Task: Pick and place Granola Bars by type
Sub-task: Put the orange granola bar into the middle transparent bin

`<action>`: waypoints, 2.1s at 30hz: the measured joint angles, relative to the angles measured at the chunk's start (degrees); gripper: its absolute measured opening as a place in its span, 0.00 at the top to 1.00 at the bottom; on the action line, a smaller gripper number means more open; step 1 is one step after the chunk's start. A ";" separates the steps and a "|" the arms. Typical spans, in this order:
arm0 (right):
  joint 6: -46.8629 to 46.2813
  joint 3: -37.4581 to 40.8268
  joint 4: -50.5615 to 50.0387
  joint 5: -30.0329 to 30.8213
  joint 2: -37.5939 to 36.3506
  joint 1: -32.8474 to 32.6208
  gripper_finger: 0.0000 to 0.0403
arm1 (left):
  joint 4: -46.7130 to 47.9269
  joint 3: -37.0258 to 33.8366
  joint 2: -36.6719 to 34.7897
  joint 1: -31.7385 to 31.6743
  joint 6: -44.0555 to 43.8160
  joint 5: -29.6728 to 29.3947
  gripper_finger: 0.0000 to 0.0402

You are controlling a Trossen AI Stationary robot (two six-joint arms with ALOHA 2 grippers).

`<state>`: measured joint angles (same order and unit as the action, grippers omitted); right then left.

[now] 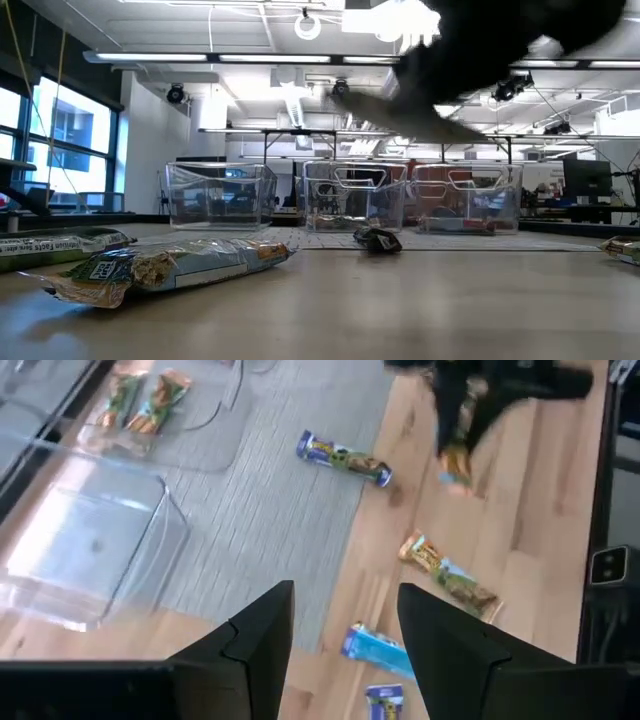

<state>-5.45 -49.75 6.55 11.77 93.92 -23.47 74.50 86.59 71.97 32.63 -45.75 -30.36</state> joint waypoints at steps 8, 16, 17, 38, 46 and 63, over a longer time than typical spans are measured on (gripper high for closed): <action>18.75 -0.14 3.02 10.04 -15.46 14.60 0.78 | -2.17 -2.41 -0.25 13.48 -11.80 -9.09 0.57; 13.57 -0.16 7.16 -2.84 -10.29 38.21 0.79 | -2.97 -3.24 -0.24 17.99 -11.84 -14.19 0.57; 12.38 -0.16 7.42 -3.60 -8.51 40.12 0.79 | -2.99 -3.24 -0.24 18.14 -12.00 -14.22 0.57; 13.44 -0.12 15.53 -8.78 6.49 45.27 0.66 | -1.87 -3.24 -0.23 18.03 -10.98 -16.17 0.56; 16.42 -7.10 10.75 -8.74 4.01 41.32 0.60 | -1.72 -3.24 -0.22 18.03 -11.35 -15.87 0.56; 31.02 -15.05 4.35 -24.66 9.48 8.25 0.65 | -1.47 -3.24 -0.20 18.03 -11.37 -15.72 0.57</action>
<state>25.57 -64.80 10.90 -12.89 103.40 -15.23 73.03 83.35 71.77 50.65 -57.12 -46.09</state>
